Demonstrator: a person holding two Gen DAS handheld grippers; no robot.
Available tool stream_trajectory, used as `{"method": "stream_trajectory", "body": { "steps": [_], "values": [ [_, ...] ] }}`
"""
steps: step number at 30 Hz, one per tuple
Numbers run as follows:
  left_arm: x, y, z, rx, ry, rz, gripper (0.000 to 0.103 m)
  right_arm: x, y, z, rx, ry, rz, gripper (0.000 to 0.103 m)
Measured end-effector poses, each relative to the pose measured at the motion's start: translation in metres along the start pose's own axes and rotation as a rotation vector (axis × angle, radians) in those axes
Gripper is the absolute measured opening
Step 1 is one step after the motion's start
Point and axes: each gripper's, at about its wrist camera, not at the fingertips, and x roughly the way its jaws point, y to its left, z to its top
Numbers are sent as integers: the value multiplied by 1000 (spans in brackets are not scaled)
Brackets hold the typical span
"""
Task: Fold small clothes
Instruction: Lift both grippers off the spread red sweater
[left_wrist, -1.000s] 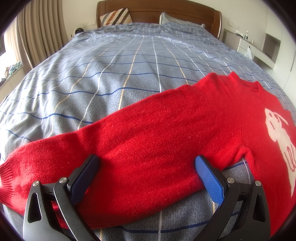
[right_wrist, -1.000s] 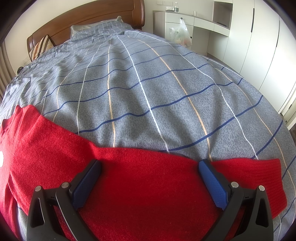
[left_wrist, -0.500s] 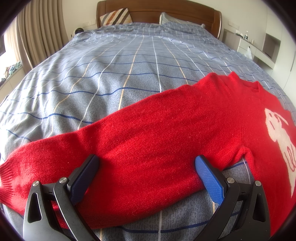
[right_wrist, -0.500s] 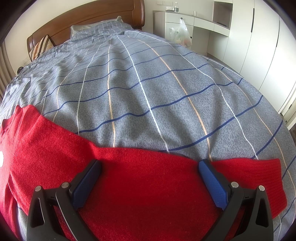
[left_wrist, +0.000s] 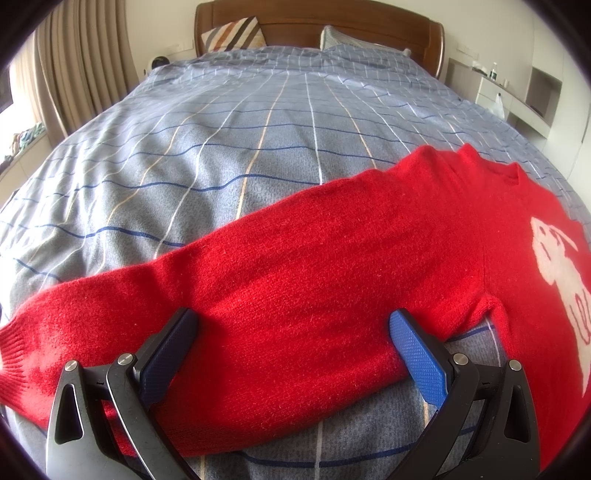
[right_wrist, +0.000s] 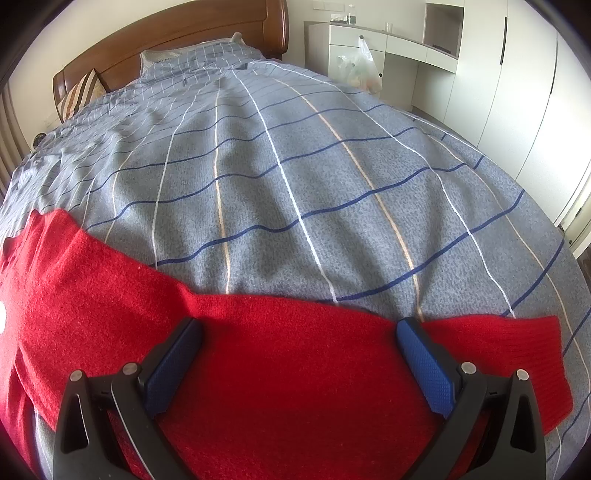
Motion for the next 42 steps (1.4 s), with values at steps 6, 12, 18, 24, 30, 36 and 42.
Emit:
{"method": "stream_trajectory", "body": {
  "steps": [6, 12, 18, 24, 30, 36, 42],
  "values": [
    [-1, -2, 8, -38, 51, 11, 102, -9, -16, 9, 15, 29, 124, 100],
    [-67, -22, -2, -74, -31, -11, 103, -109, -121, -19, 372, -103, 403, 103],
    [-104, -53, -18, -121, -70, -81, 103, -75, -175, -70, 777, 89, 628, 100],
    [-115, -76, -32, -83, -44, 26, 103, -48, -171, -48, 726, 36, 480, 49],
    [-126, -93, -38, 46, -78, 226, 103, -91, -140, -11, 528, -49, 355, 6],
    [-125, -85, -38, 35, -82, 252, 103, -150, -60, 44, 318, -128, 388, 6],
    [-126, -68, -39, 2, -82, 263, 103, -192, 52, 74, 132, -146, 481, 6]
  ]
}}
